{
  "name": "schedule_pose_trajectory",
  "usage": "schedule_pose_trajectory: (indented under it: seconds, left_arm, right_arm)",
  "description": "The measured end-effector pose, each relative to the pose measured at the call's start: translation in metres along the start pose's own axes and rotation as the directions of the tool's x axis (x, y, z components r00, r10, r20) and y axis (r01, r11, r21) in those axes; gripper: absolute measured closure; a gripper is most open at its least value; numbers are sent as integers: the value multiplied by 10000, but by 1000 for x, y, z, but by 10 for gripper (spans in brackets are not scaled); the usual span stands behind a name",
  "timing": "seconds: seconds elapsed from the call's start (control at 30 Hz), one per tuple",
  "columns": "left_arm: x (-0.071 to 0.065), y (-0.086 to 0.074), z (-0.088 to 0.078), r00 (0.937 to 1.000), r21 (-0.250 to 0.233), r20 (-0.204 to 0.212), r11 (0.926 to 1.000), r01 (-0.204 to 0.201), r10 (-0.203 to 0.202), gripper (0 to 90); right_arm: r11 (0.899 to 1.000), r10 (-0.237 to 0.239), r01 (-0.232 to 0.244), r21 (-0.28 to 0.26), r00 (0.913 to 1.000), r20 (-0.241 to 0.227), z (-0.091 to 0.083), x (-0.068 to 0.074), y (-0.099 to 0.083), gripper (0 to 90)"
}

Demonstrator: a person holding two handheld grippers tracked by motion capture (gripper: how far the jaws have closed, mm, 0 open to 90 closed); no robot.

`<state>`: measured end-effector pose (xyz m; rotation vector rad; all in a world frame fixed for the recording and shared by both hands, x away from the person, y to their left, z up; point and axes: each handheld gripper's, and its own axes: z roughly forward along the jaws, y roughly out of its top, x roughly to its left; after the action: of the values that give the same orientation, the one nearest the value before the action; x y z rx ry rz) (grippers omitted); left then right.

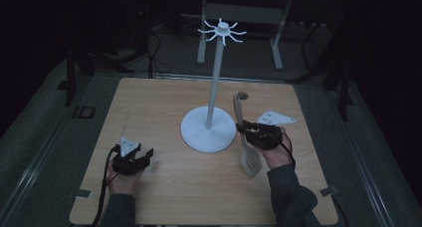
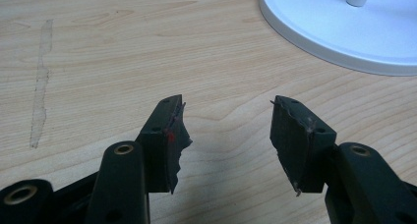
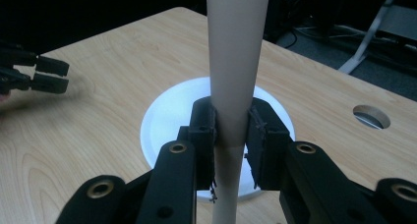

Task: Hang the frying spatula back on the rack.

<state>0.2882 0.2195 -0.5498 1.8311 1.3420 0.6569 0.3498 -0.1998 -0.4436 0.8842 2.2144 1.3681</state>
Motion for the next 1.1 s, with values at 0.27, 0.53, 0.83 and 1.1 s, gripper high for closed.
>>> schedule_pose_trajectory:
  seconds: [0.27, 0.53, 0.83, 1.1]
  left_arm:
    - [0, 0, 0, 10000, -22, -5, 10000, 15, -15, 469]
    - [0, 0, 0, 10000, -37, -16, 10000, 44, -44, 469]
    - [0, 0, 0, 10000, -33, -37, 10000, 36, -37, 469]
    - [1, 0, -1, 10000, -54, -55, 10000, 47, -47, 469]
  right_arm:
    - [9991, 2, 0, -417, 10000, 56, -2, 2, 7, 746]
    - [9973, 99, -96, -721, 9999, 44, -4, 2, 15, 746]
    - [9954, 75, -66, -951, 9999, 95, -6, 3, 22, 746]
    - [9931, 153, -139, -1162, 9998, 116, -6, 2, 29, 746]
